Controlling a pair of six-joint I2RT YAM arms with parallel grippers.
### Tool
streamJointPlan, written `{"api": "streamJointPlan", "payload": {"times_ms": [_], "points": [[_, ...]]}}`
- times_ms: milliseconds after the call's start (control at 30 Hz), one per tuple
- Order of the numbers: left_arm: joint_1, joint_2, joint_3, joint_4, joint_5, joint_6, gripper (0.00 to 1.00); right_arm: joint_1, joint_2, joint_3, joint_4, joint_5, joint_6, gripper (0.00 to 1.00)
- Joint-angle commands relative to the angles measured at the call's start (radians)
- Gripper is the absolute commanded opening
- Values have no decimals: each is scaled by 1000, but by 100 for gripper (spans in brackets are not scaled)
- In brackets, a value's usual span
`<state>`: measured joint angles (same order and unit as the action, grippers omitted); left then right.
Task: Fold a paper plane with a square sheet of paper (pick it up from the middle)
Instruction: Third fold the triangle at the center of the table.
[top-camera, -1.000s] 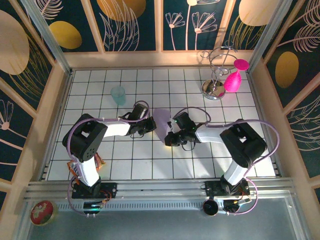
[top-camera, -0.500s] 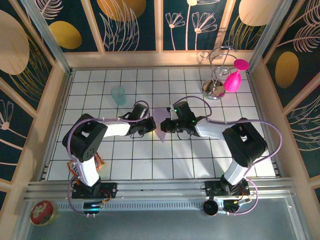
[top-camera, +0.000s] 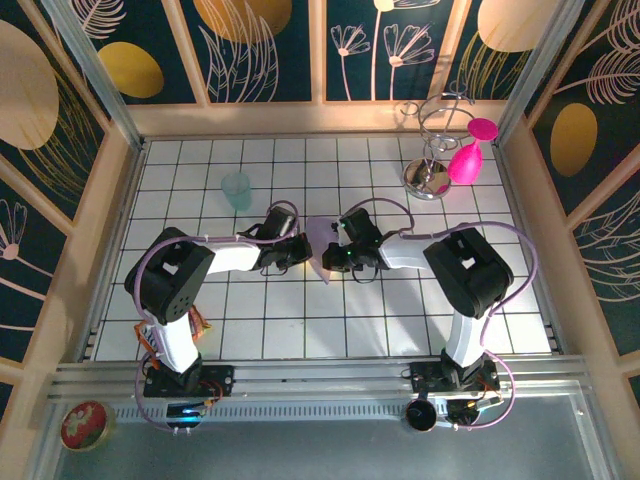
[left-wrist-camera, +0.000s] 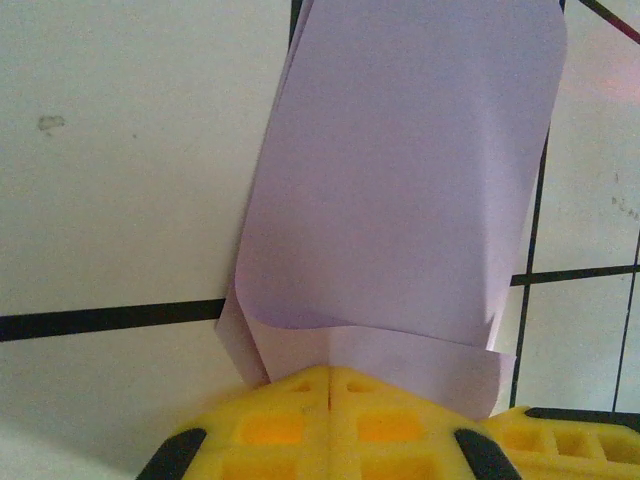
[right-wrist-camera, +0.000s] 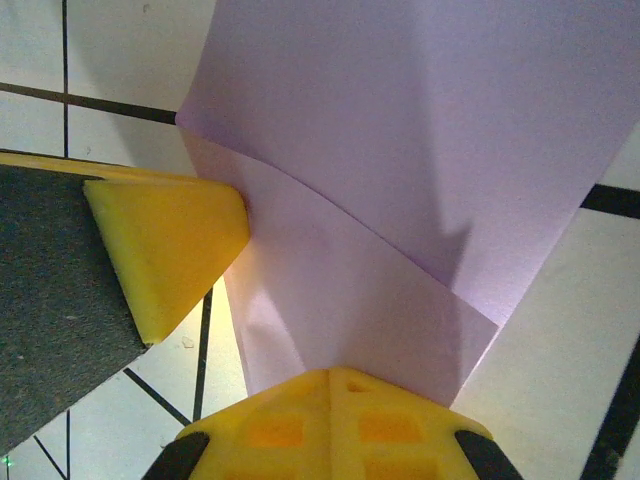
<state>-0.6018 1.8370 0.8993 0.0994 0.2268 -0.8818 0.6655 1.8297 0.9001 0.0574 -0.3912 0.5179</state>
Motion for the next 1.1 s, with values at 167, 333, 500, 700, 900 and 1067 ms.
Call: {"api": "streamJointPlan", "payload": {"times_ms": [167,333,500,700,900,1067], "points": [[41,5,30,-103,-44,47,9,-5,53,-3,-112,54,-39,0],[75,16,46,-99,-38,70,13,-12,60,-15,-112,57,-37,0],[119,15,54,-97,-43,90,16,-14,69,-17,-115,60,-41,0],[151,19,82,-125,-49,126,18,-17,54,-12,-116,57,-59,0],[145,-60,79,-71,48,106,18,-20,13,-3,-91,19,-78,0],[104,-103,19,-30,93,72,19,-24,-4,2,-66,-21,-81,0]]}}
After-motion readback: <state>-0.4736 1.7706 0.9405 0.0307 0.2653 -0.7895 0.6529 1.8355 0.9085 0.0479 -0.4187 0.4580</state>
